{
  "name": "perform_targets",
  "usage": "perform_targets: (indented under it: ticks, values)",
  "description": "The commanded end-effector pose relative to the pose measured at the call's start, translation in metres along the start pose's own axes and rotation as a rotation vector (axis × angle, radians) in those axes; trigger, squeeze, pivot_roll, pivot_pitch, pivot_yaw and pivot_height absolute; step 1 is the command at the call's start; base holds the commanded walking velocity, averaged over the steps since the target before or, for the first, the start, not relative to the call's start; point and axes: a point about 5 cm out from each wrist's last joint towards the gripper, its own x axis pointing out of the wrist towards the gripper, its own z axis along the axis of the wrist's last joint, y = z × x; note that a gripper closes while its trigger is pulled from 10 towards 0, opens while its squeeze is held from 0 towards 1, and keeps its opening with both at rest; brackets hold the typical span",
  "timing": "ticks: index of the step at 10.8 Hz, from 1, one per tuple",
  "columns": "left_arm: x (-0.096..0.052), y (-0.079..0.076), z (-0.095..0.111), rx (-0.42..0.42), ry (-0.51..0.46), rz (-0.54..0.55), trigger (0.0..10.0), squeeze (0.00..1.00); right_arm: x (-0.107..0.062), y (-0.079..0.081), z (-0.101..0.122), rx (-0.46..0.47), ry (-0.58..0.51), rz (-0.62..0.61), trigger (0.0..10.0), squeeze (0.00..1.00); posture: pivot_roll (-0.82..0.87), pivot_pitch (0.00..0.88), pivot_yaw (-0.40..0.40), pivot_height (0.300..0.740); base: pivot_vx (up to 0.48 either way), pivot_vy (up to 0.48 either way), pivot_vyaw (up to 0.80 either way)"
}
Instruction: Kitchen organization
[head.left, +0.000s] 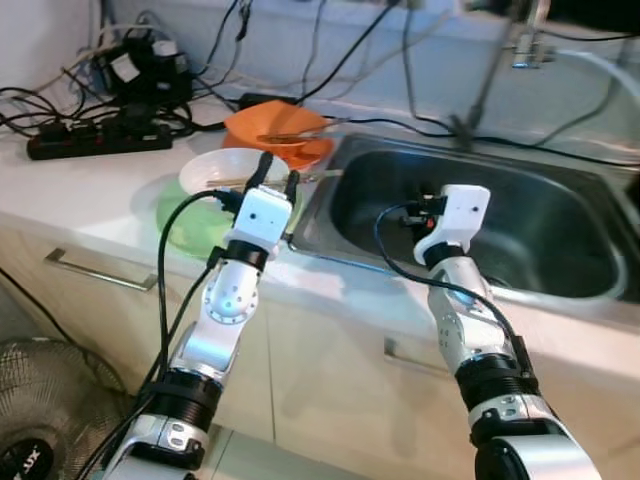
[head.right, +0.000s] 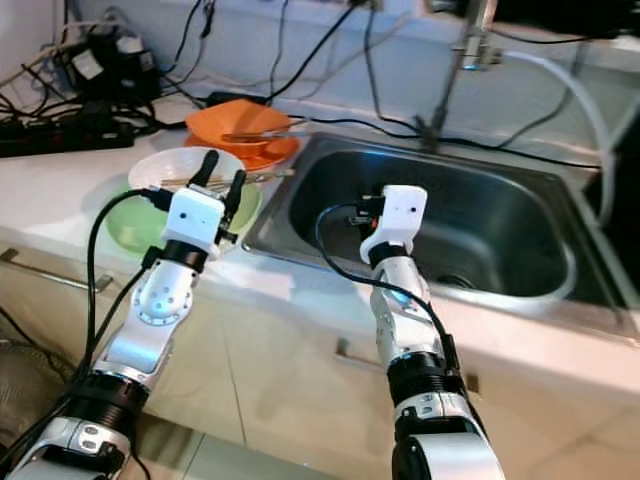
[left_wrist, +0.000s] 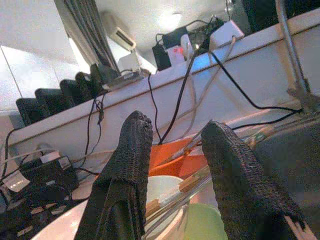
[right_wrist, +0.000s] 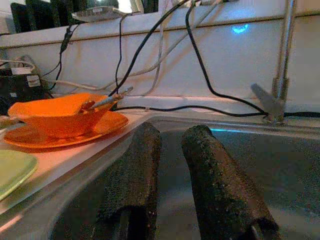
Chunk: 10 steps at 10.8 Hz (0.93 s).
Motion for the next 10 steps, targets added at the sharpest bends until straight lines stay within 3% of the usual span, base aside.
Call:
perform_targets:
  ticks: [1,10]
  values:
    - [0.0022,0.0024,0.0056,-0.003,-0.024,0.008,10.0,0.00,0.0001,0.0004,0.0001,0.006,-0.002,-0.003,10.0,0.00,0.19,0.000,-0.028,0.740,0.000,0.000,0.00]
    - [-0.0013,0.0037,0.0081,-0.003,-0.028,0.005,10.0,0.00,-0.0020,0.0007,-0.0040,0.013,0.013,-0.006,10.0,0.00,0.20,0.000,-0.029,0.740,0.000,0.000,0.00]
